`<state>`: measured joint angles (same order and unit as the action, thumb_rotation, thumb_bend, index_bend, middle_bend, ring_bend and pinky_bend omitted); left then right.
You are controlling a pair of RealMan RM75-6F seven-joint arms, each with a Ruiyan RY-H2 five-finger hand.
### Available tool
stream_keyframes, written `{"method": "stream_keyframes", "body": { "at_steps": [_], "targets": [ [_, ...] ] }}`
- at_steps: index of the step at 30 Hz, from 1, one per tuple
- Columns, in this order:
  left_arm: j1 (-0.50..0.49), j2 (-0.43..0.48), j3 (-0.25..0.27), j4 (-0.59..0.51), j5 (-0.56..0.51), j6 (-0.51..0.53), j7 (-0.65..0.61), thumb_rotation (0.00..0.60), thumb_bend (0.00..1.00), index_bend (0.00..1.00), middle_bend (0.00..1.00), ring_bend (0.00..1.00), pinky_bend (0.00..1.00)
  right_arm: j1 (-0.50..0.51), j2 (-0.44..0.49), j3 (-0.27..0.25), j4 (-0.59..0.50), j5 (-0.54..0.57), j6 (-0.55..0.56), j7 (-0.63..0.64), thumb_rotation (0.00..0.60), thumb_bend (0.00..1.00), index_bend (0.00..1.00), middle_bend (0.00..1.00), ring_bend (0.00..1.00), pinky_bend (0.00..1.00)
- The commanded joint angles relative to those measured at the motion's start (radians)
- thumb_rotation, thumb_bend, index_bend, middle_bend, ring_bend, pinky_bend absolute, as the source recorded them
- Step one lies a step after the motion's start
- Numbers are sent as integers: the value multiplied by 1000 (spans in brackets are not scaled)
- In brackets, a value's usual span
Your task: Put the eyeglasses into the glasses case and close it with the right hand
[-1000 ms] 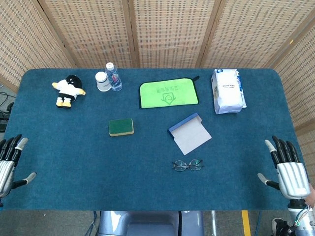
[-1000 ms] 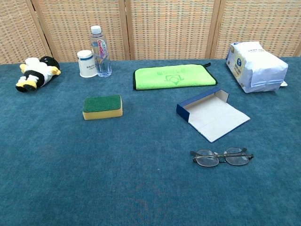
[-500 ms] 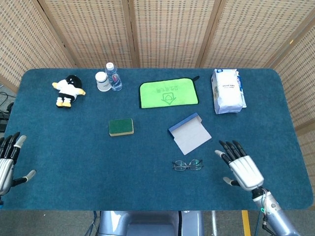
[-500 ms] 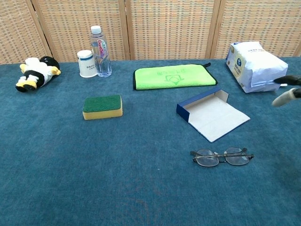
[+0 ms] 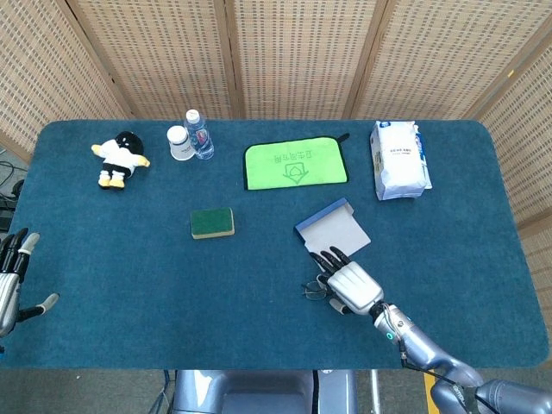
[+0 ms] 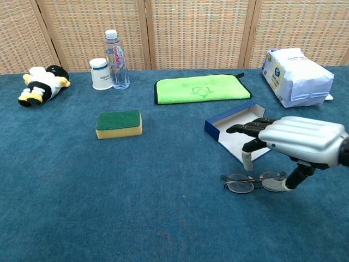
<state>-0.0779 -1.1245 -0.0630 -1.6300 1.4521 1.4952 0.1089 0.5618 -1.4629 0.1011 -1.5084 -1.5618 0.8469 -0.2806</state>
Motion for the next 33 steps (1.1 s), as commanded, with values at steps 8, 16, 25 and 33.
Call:
{"method": "stream_keyframes", "body": {
  "at_steps": [8, 16, 25, 33],
  "targets": [
    [3, 8, -6, 2, -21, -5, -18, 600, 0, 0, 0, 0, 0, 58, -58, 18, 32, 116, -75, -106, 600, 440, 418, 0, 0, 0],
    [4, 12, -6, 3, -21, -4, -27, 600, 0, 0, 0, 0, 0, 67, -50, 4, 15, 162, -71, -159, 600, 440, 427, 0, 0, 0],
    [5, 11, -5, 3, -19, -3, -24, 600, 0, 0, 0, 0, 0, 72, -52, -19, 35, 159, -50, -160, 600, 517, 567, 0, 0, 0],
    [4, 10, -5, 2, -21, -5, -23, 600, 0, 0, 0, 0, 0, 77, -59, -32, 50, 141, -24, -138, 600, 517, 591, 13, 0, 0]
  ]
}}
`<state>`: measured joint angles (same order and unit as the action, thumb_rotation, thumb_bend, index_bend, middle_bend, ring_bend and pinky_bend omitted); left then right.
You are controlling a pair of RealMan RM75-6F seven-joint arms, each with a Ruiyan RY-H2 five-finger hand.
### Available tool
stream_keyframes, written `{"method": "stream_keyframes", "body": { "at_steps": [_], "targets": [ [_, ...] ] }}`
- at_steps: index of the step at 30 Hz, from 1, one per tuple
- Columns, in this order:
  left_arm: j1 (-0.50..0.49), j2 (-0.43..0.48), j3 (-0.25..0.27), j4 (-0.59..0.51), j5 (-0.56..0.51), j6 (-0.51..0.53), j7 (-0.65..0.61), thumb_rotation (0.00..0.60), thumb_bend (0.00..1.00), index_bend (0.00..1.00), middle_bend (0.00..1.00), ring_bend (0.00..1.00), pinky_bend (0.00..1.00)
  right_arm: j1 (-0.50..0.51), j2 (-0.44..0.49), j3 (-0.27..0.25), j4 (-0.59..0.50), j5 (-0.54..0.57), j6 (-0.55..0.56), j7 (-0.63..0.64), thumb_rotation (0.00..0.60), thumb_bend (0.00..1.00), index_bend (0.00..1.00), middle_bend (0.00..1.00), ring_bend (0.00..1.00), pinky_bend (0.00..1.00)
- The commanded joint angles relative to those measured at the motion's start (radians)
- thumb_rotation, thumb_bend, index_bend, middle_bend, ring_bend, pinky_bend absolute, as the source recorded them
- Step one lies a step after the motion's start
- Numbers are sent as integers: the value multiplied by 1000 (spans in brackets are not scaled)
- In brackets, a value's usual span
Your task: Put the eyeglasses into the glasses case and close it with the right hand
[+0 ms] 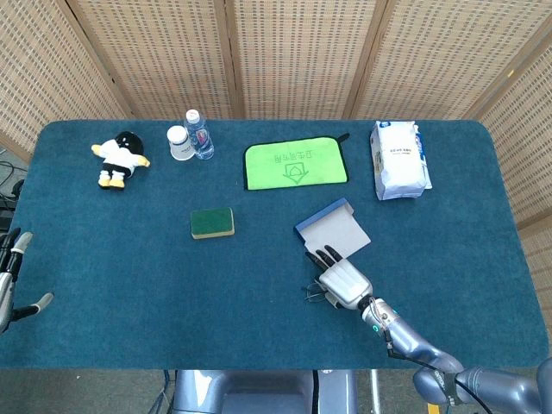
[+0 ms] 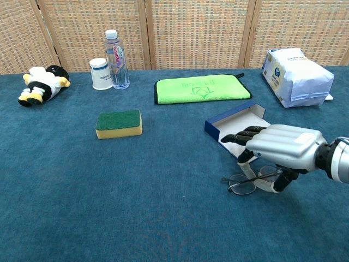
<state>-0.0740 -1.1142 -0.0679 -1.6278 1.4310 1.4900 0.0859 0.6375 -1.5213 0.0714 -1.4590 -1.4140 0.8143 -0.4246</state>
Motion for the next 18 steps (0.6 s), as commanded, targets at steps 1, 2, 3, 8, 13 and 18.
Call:
{"method": "stream_keyframes", "body": {
  "at_steps": [1, 2, 3, 8, 13, 18],
  "targets": [
    [0, 0, 0, 0, -1, 0, 0, 600, 0, 0, 0, 0, 0, 2, 1, -1, 1, -19, 23, 10, 600, 517, 592, 16, 0, 0],
    [0, 1, 0, 0, -1, -1, -1, 600, 0, 0, 0, 0, 0, 2, 3, 0, 0, -30, 35, 11, 600, 517, 593, 19, 0, 0],
    [0, 1, 0, 0, -1, -1, -1, 600, 0, 0, 0, 0, 0, 3, 5, 1, 1, -42, 49, 11, 600, 517, 593, 20, 0, 0],
    [0, 3, -1, -1, -3, -1, -4, 600, 0, 0, 0, 0, 0, 18, 22, 19, 10, -111, 123, 1, 600, 517, 593, 32, 0, 0],
    [1, 6, -3, -3, -7, -1, -14, 600, 0, 0, 0, 0, 0, 51, 39, 58, 49, -148, 160, -22, 600, 517, 593, 36, 0, 0],
    [1, 8, -5, -5, -6, 2, -13, 600, 0, 0, 0, 0, 0, 99, 32, 100, 143, -113, 116, -21, 600, 534, 593, 38, 0, 0]
  ]
}}
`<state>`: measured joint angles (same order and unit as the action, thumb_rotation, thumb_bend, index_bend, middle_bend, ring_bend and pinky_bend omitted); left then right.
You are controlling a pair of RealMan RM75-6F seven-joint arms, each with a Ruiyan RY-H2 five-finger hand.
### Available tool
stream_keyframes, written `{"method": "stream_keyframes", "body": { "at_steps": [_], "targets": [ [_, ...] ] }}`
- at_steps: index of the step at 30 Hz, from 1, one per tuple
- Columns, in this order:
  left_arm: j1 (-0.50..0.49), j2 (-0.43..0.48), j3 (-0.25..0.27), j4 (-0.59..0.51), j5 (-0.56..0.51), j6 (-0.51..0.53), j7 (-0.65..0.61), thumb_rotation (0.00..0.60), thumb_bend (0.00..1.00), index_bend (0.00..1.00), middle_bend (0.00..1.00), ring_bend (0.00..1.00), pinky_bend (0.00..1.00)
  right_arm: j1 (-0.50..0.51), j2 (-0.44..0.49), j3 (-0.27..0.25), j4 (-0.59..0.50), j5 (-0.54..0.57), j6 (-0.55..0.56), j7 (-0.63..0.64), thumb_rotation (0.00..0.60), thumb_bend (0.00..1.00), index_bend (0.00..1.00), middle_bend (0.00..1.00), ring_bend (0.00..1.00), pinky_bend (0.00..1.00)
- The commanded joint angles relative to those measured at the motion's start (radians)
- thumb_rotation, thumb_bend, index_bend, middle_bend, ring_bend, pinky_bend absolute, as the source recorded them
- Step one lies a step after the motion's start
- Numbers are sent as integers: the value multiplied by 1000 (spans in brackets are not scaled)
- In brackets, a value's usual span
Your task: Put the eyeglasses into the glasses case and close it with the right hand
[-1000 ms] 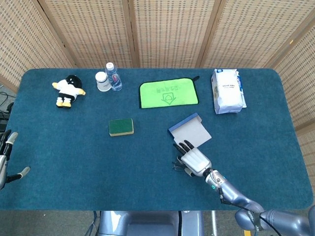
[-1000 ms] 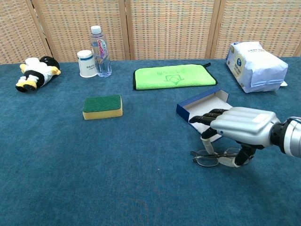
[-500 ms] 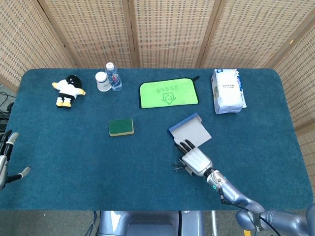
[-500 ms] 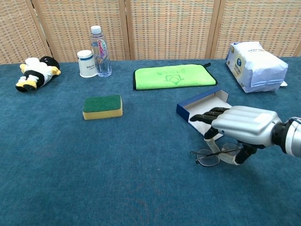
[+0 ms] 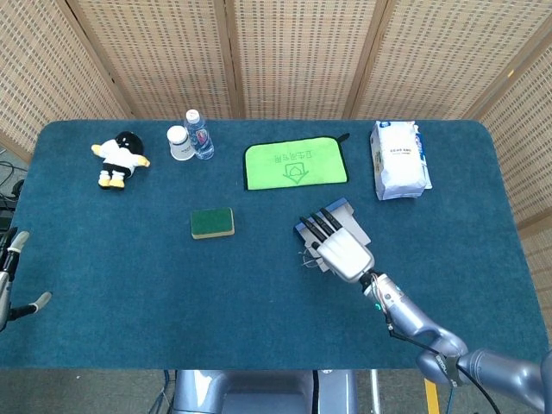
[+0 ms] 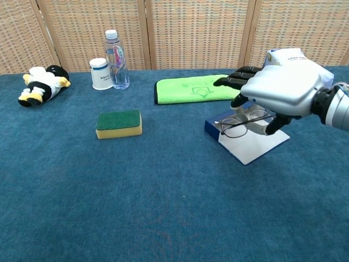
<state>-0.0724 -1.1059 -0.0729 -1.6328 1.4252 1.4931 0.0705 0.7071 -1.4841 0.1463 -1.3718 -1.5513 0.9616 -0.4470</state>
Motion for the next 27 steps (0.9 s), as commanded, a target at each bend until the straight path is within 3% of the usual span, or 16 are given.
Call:
{"method": "stream_keyframes", "body": {
  "at_steps": [1, 16, 27],
  "targets": [
    [-1, -2, 1, 1, -1, -3, 5, 600, 0, 0, 0, 0, 0, 43, -13, 32, 87, 42, -53, 8, 600, 536, 593, 38, 0, 0],
    [-16, -10, -13, 10, -44, -38, 20, 600, 0, 0, 0, 0, 0, 137, -169, 37, 362, 110, -145, -31, 600, 543, 595, 45, 0, 0],
    [-26, -8, -20, 16, -68, -61, 15, 600, 0, 0, 0, 0, 0, 147, -184, 8, 453, 105, -148, 10, 600, 543, 598, 47, 0, 0]
  ]
}}
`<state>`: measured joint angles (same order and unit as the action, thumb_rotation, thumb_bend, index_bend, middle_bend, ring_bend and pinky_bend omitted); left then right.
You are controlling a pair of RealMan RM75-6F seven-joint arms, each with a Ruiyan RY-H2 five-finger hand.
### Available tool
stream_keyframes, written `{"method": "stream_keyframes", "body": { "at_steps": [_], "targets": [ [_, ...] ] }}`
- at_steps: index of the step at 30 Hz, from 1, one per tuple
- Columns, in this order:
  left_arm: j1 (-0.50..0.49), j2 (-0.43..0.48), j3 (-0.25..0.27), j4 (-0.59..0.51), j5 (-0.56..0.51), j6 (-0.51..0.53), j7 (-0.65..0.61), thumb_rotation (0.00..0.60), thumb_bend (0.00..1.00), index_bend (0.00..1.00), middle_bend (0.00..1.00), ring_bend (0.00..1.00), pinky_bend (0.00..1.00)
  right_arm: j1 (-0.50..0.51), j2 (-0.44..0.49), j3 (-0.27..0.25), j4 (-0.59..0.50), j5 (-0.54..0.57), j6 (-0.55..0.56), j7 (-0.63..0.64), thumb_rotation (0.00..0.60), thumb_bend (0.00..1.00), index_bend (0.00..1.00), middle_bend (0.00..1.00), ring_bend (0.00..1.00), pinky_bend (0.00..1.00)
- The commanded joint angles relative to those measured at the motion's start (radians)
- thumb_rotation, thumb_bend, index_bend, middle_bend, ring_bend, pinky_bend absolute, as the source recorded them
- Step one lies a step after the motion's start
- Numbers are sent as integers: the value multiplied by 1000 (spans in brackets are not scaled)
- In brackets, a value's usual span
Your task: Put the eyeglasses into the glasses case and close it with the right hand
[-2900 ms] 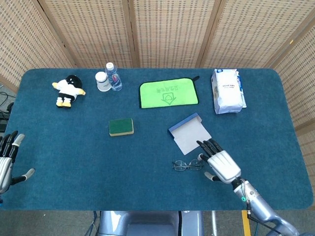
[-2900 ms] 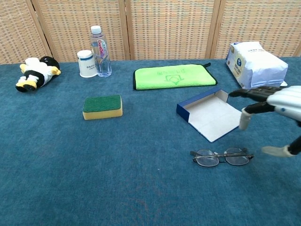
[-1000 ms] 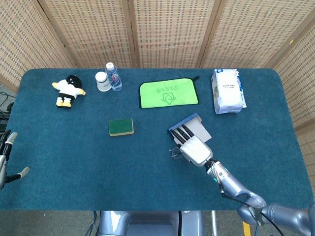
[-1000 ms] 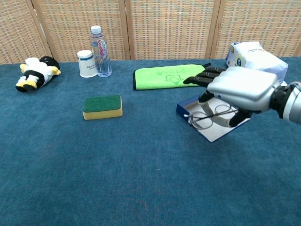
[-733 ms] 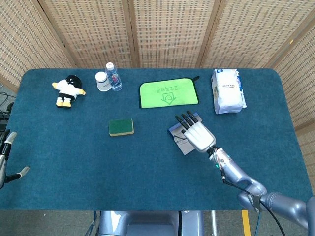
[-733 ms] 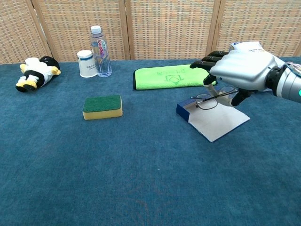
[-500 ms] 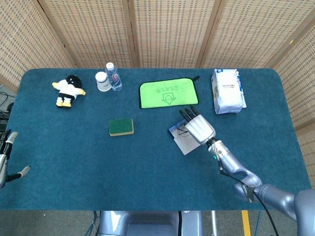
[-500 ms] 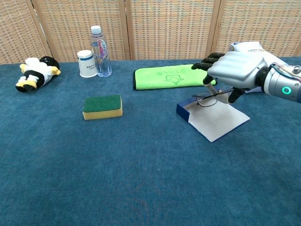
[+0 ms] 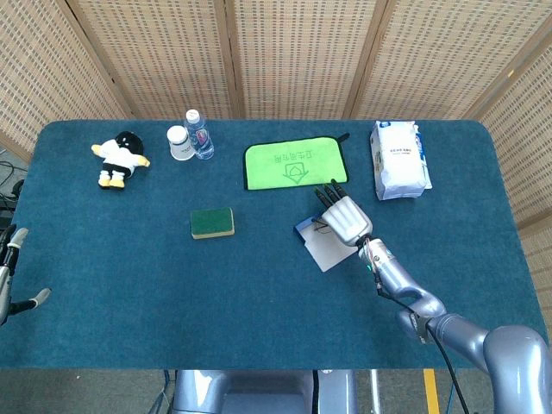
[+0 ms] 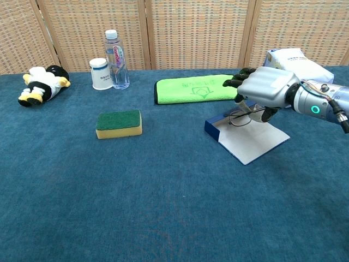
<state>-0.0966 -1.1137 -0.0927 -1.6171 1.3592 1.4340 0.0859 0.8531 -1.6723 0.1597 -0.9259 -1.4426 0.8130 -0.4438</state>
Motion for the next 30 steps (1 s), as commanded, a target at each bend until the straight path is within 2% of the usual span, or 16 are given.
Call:
{"method": "stream_keyframes", "body": {
  "at_steps": [1, 18, 30],
  "targets": [
    [-2, 0, -1, 1, -3, -3, 0, 600, 0, 0, 0, 0, 0, 2, 6, -8, 13, -4, 0, 11, 600, 543, 598, 47, 0, 0],
    [-5, -4, -1, -1, -9, -5, 13, 600, 0, 0, 0, 0, 0, 0, 9, -76, 68, -54, 16, 66, 600, 543, 598, 47, 0, 0],
    [-7, -6, 0, -1, -14, -7, 18, 600, 0, 0, 0, 0, 0, 10, -17, -97, 96, -69, 17, 66, 600, 543, 598, 47, 0, 0]
  ]
}}
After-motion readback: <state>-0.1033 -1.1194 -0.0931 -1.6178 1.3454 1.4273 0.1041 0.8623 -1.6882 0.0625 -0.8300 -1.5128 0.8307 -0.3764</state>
